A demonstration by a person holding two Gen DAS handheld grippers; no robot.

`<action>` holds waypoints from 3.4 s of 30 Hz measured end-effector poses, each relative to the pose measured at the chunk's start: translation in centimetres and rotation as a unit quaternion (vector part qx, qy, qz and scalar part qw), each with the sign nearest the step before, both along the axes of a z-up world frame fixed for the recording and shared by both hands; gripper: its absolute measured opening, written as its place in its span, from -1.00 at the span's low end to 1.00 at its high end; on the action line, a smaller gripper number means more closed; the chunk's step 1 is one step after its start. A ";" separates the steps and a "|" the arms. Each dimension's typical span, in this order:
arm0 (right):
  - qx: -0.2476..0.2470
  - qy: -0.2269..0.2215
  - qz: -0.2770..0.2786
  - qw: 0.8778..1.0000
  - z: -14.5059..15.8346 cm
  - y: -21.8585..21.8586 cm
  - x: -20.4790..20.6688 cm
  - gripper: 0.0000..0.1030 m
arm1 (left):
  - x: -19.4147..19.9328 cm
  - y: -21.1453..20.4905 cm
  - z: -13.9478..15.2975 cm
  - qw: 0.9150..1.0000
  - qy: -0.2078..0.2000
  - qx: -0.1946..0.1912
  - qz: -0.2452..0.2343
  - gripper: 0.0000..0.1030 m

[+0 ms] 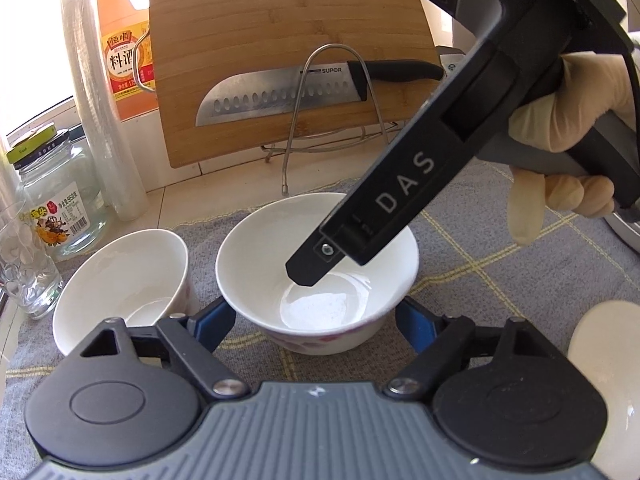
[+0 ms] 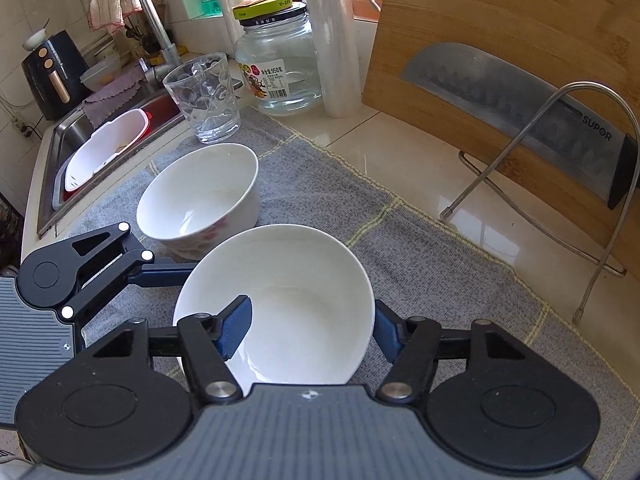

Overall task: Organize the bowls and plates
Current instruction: 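Carry the white bowl with the right tool over another white bowl, then lower the held bowl into the other white bowl with the right tool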

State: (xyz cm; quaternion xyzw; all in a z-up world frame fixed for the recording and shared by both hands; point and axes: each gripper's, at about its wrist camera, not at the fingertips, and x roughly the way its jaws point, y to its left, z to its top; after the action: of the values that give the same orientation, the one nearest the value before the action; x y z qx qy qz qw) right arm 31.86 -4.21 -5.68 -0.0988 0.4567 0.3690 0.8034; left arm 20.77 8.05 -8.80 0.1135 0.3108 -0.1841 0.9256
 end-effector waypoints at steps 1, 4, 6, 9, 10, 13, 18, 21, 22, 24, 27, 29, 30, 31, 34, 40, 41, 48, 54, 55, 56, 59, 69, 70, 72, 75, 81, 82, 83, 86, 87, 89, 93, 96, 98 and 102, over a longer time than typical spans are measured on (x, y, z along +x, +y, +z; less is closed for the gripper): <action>0.000 0.000 -0.001 1.000 0.0 0.0 0.0 0.34 | 0.0 0.0 0.0 1.000 0.000 -0.001 0.000 0.68; -0.001 0.001 -0.002 1.000 0.0 0.0 0.1 0.31 | 0.1 0.1 0.0 1.000 0.001 -0.002 -0.001 0.68; -0.003 0.000 -0.001 1.000 0.0 0.1 0.1 0.30 | 0.1 0.0 0.0 1.000 0.001 -0.002 -0.001 0.68; -0.007 -0.001 -0.001 1.000 0.1 0.1 0.0 0.30 | 0.1 0.0 0.0 1.000 0.001 -0.001 -0.002 0.68; -0.008 -0.001 -0.002 1.000 0.1 0.2 0.0 0.30 | 0.1 0.0 0.0 1.000 0.002 0.000 -0.002 0.68; -0.011 -0.002 -0.004 1.000 0.1 0.2 -0.1 0.30 | 0.1 0.0 0.0 1.000 0.003 0.001 -0.003 0.68; -0.006 -0.002 -0.004 1.000 0.4 0.1 -0.3 0.30 | 0.0 -0.1 0.1 1.000 0.006 0.002 -0.003 0.68; -0.005 -0.003 -0.001 1.000 0.7 0.0 -0.7 0.30 | -0.2 -0.1 0.2 1.000 0.008 0.003 -0.003 0.68; -0.004 -0.003 -0.001 1.000 0.8 0.0 -0.8 0.30 | -0.3 -0.2 0.2 1.000 0.009 0.004 -0.003 0.68; -0.003 -0.005 0.000 1.000 1.1 -0.1 -1.2 0.30 | -0.5 -0.2 0.4 1.000 0.007 0.006 -0.003 0.68; 0.001 -0.005 0.001 1.000 1.6 -0.3 -1.8 0.30 | -1.1 -0.4 0.9 1.000 0.005 0.011 -0.005 0.68; 0.004 -0.006 0.004 1.000 2.1 -0.5 -2.2 0.30 | -1.5 -0.5 1.2 1.000 0.005 0.011 -0.005 0.68; 0.005 -0.006 0.006 1.000 2.3 -0.6 -2.5 0.30 | -1.8 -0.6 1.3 1.000 0.005 0.011 -0.005 0.68; 0.006 -0.006 0.007 1.000 2.5 -0.7 -2.8 0.30 | -2.0 -0.7 1.5 1.000 0.006 0.012 -0.005 0.68; 0.012 -0.006 0.011 1.000 3.1 -1.1 -3.8 0.30 | -3.0 -0.9 2.1 1.000 0.004 0.016 -0.006 0.68; 0.024 -0.008 0.016 1.000 4.5 -2.0 -6.0 0.30 | -5.1 -1.4 3.2 1.000 0.005 0.013 -0.007 0.68; 0.026 -0.010 0.017 0.999 4.7 -2.2 -6.3 0.30 | -5.5 -1.5 3.4 1.000 0.004 0.013 -0.006 0.68; 0.036 -0.017 0.022 0.999 6.1 -3.1 -8.8 0.31 | -8.0 -1.4 4.5 1.000 0.000 0.009 -0.004 0.68; 0.042 -0.020 0.024 0.999 6.8 -3.7 -10.7 0.31 | -10.0 -1.4 5.2 1.000 0.000 0.003 -0.002 0.68; 0.044 -0.020 0.025 0.999 6.9 -3.9 -11.1 0.31 | -10.2 -1.4 5.4 1.000 0.001 0.002 -0.002 0.68; 0.045 -0.021 0.025 0.998 7.0 -4.0 -11.4 0.31 | -10.6 -1.5 5.5 1.000 0.001 0.001 -0.001 0.68; 0.049 -0.022 0.028 0.998 7.2 -4.4 -12.4 0.31 | -11.5 -1.7 5.8 1.000 -0.001 0.002 -0.001 0.68; 0.059 -0.023 0.028 0.998 7.5 -5.8 -15.4 0.31 | -14.3 -2.5 6.3 1.000 0.005 0.002 -0.008 0.68; 0.061 -0.022 0.027 0.998 7.5 -6.0 -15.6 0.31 | -14.4 -2.6 6.3 1.000 0.007 0.001 -0.010 0.68; 0.063 -0.020 0.024 0.998 7.4 -6.4 -16.1 0.31 | -14.8 -2.9 6.3 1.000 0.009 0.000 -0.013 0.68; 0.063 -0.018 0.021 0.998 7.2 -7.0 -16.7 0.31 | -15.3 -3.3 6.3 1.000 0.014 -0.001 -0.019 0.68; 0.067 -0.015 0.008 0.998 7.0 -8.4 -17.6 0.31 | -15.8 -4.2 6.1 0.999 0.022 -0.004 -0.031 0.68; 0.067 -0.015 0.006 0.998 6.9 -8.6 -17.8 0.31 | -15.8 -4.4 6.1 0.999 0.023 -0.003 -0.033 0.68; 0.066 -0.015 0.004 0.998 6.9 -8.8 -17.9 0.31 | -15.8 -4.6 6.0 0.999 0.025 -0.003 -0.035 0.68; 0.066 -0.012 -0.003 0.998 6.6 -9.5 -18.2 0.31 | -15.8 -5.0 5.9 0.999 0.030 -0.005 -0.043 0.68; 0.066 -0.011 -0.005 0.998 6.5 -9.7 -18.3 0.31 | -15.8 -5.2 5.8 0.998 0.031 -0.005 -0.045 0.68; 0.066 -0.008 -0.010 0.998 6.3 -10.1 -18.3 0.31 | -15.8 -5.5 5.6 0.998 0.034 -0.004 -0.049 0.68; 0.062 -0.005 -0.017 0.998 5.9 -10.6 -18.4 0.31 | -15.7 -6.1 5.3 0.998 0.039 -0.005 -0.055 0.68; 0.058 -0.006 -0.019 0.998 5.7 -10.8 -18.4 0.31 | -15.6 -6.3 5.1 0.998 0.040 -0.008 -0.057 0.68; 0.055 -0.007 -0.019 0.998 5.5 -10.9 -18.4 0.31 | -15.5 -6.3 4.9 0.997 0.040 -0.010 -0.058 0.68; 0.054 -0.002 -0.021 0.998 5.0 -11.0 -18.2 0.31 | -15.2 -6.4 4.6 0.997 0.045 -0.011 -0.057 0.68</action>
State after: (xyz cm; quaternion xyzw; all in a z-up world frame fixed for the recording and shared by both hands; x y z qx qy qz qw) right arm 13.64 -15.23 -0.67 -0.0459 0.4363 0.3761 0.8161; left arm 5.53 1.63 -4.23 0.1126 0.3428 -0.2449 0.8999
